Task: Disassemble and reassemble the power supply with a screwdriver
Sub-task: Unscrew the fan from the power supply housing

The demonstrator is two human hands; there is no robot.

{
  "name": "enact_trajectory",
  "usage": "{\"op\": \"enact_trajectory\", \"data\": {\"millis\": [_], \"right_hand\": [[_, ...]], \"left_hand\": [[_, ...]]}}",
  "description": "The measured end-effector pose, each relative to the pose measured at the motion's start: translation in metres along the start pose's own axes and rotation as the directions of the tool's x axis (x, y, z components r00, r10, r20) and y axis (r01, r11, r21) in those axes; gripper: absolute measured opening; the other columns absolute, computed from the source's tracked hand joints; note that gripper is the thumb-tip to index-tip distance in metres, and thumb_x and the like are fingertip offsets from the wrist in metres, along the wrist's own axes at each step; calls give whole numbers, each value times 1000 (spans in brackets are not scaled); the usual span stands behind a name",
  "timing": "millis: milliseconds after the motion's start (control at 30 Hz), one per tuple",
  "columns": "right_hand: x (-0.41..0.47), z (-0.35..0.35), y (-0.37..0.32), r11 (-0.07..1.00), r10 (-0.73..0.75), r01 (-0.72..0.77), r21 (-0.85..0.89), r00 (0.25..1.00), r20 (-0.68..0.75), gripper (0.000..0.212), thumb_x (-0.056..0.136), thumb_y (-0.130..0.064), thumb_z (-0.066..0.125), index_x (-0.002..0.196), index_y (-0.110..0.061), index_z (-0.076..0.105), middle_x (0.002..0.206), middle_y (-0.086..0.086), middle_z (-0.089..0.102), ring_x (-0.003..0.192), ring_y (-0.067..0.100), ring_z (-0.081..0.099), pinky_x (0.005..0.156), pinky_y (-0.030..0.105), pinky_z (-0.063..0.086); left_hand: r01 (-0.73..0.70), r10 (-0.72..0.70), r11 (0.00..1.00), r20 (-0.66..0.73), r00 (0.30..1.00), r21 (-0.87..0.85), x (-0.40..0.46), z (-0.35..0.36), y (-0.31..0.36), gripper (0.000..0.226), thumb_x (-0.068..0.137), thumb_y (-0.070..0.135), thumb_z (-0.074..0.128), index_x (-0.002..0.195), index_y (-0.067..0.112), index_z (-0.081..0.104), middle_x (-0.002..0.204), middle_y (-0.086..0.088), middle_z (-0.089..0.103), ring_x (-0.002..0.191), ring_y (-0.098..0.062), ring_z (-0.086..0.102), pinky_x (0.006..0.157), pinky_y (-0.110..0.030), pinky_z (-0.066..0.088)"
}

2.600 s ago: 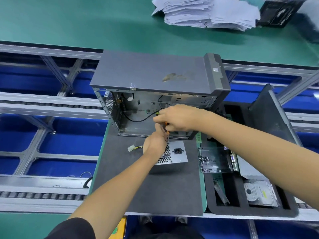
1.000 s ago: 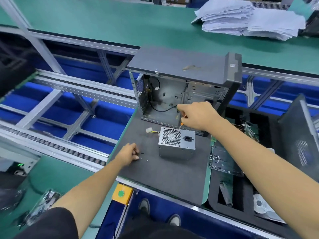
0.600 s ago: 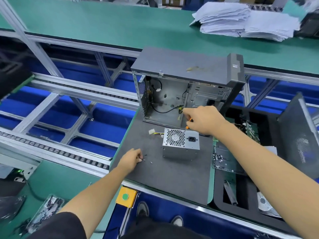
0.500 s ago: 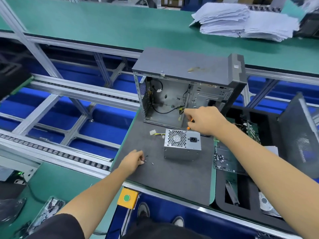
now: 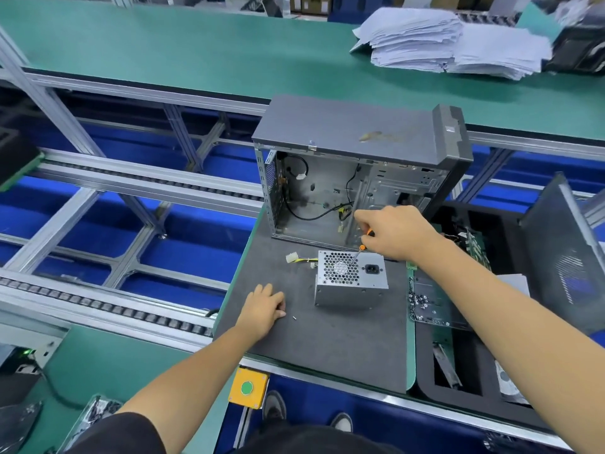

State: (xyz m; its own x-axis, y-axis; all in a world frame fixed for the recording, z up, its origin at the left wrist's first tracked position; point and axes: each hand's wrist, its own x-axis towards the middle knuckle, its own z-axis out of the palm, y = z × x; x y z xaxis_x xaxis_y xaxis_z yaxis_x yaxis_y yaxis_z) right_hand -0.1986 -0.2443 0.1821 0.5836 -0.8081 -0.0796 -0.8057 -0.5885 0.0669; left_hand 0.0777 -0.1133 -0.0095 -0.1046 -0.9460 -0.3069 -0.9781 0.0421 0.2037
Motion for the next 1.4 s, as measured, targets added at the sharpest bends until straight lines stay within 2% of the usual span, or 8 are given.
{"op": "enact_trajectory", "data": {"millis": [100,200,400,467,667,867,1033,1400], "right_hand": [[-3,-5,0,1000,21,-21,16,1000,6,9,86,-32,50,84,-31,41,60,-9,52,55,7,47,50,28,34],[-8,-13,3,999,41,-40,12,999,-11,9,85,-32,50,83,-30,41,57,-9,52,53,8,48,48,26,30],[-21,-21,11,996,77,-75,54,996,-46,11,85,-36,49,82,-29,41,57,-8,52,54,7,49,47,27,27],[-25,-25,9,991,80,-73,109,995,-63,10,84,-36,48,83,-29,41,57,-8,53,54,7,49,48,27,28],[-32,-34,13,982,108,-84,169,985,-136,9,81,-37,46,83,-29,42,57,-6,53,56,6,48,49,28,24],[-38,-33,16,981,86,-61,185,988,-128,8,81,-39,44,82,-31,41,55,-7,50,52,2,44,49,27,22],[-38,-31,19,982,88,-63,177,986,-141,9,80,-41,40,81,-33,40,54,-9,49,52,0,44,48,26,23],[-39,-32,19,982,73,-52,182,991,-110,6,85,-32,49,81,-29,45,53,-10,48,51,1,44,52,28,30]], "left_hand": [[14,-18,998,-84,996,-54,4,-4,0,15,104,36,50,108,23,56,115,4,50,112,-21,45,94,-33,33],[18,-71,952,-163,984,-306,9,-19,-3,8,104,22,52,98,18,51,100,5,61,101,-21,52,88,-33,32],[-224,16,686,-294,956,-692,22,-66,31,16,100,8,59,112,17,64,98,4,67,93,-9,61,86,-20,45],[-271,56,638,-308,950,-721,30,-76,52,13,99,5,59,104,13,68,96,3,70,89,-2,63,81,-14,45],[-287,123,533,-263,957,-796,48,-80,94,8,93,12,71,93,13,64,84,3,74,76,-6,68,71,-17,51],[-268,137,555,-232,963,-787,56,-83,99,18,85,26,82,86,21,65,82,3,73,79,-22,68,73,-28,57],[-281,171,540,-224,959,-793,58,-85,103,12,86,23,81,89,25,69,83,5,74,81,-16,71,77,-30,59],[-307,198,577,-235,952,-757,59,-81,111,13,86,21,79,84,30,69,83,13,73,80,-3,67,72,-15,49]]}}
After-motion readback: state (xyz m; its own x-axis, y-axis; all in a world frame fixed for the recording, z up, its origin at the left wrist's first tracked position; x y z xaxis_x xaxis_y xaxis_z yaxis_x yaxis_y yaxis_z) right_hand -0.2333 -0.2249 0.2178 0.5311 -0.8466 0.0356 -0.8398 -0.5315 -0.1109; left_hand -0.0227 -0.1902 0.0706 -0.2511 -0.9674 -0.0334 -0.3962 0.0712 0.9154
